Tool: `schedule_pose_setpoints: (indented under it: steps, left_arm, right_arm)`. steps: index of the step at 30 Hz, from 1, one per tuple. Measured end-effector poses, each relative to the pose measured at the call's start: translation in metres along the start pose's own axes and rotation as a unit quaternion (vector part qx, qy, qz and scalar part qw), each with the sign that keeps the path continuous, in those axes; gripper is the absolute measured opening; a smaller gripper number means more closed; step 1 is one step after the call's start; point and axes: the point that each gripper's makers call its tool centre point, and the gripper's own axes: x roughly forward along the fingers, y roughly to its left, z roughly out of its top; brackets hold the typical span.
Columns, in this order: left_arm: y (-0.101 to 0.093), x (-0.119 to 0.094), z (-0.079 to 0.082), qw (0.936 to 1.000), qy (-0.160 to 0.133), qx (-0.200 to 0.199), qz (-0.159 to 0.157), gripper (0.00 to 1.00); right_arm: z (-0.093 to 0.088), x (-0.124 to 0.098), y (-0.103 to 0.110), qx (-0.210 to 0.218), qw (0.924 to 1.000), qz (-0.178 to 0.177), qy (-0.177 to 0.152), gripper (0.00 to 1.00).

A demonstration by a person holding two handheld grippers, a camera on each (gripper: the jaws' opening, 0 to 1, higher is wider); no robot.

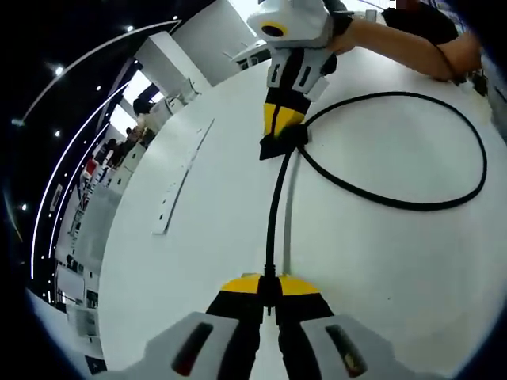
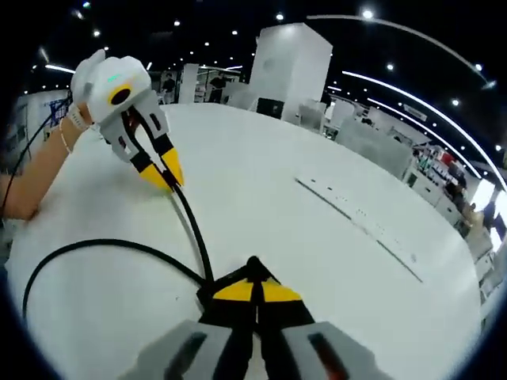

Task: Find the charging cable on the desk, coil it up and secure with Velcro.

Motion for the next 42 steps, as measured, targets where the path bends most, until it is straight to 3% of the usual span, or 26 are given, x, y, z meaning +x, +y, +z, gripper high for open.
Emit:
schedule_pose_setpoints:
  steps: [4, 17, 21, 27, 34, 38, 42]
  left_arm:
    - [-0.001, 0.000, 0.000, 1.0000, -0.004, -0.003, 0.002, 0.07]
    - [-0.002, -0.002, 0.001, 1.0000, 0.008, 0.002, 0.001, 0.07]
    - [-0.003, -0.002, 0.002, 1.0000, 0.006, 0.002, 0.003, 0.07]
    - [-0.004, -0.002, 0.003, 0.9999, 0.011, 0.006, 0.001, 0.07]
    - [-0.006, -0.003, 0.005, 1.0000, 0.007, 0.006, 0.002, 0.07]
    - [-0.005, -0.004, 0.005, 0.9999, 0.009, 0.007, 0.002, 0.07]
    - [-0.005, -0.005, 0.005, 0.9999, 0.009, 0.010, 0.002, 0.07]
  right_arm:
    - [0.000, -0.001, 0.001, -0.020, 0.9997, -0.008, 0.013, 0.03]
    - [0.002, -0.003, 0.001, 0.020, 0.9997, 0.006, -0.009, 0.04]
    - [0.007, -0.012, -0.008, 0.033, 0.9992, -0.008, -0.020, 0.05]
    - [0.017, -0.032, -0.012, 0.045, 0.9978, 0.001, -0.049, 0.03]
    - [0.009, -0.033, 0.011, 0.060, 0.9964, 0.058, -0.014, 0.03]
    - [0.010, -0.017, 0.023, 0.063, 0.9952, 0.074, -0.014, 0.03]
    - [0.009, -0.011, 0.024, 0.104, 0.9906, 0.086, -0.022, 0.03]
